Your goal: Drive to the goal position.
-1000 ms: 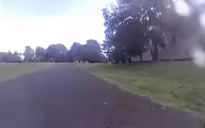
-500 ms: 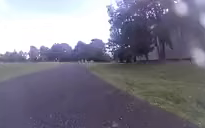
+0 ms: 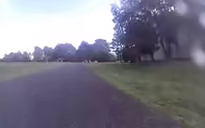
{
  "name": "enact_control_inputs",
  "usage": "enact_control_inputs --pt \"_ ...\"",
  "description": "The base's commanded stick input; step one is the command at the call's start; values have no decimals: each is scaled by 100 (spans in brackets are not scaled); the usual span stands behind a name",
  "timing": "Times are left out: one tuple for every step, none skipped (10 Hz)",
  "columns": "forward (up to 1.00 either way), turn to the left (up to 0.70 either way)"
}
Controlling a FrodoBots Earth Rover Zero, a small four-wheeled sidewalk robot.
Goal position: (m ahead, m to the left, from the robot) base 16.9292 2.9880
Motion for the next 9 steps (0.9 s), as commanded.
enact_control_inputs --pt "100 0" --pt "100 0" --pt "100 0" --pt "100 0" --pt "100 0" --pt "100 0" --pt "100 0" --pt "100 0" --pt "100 0"
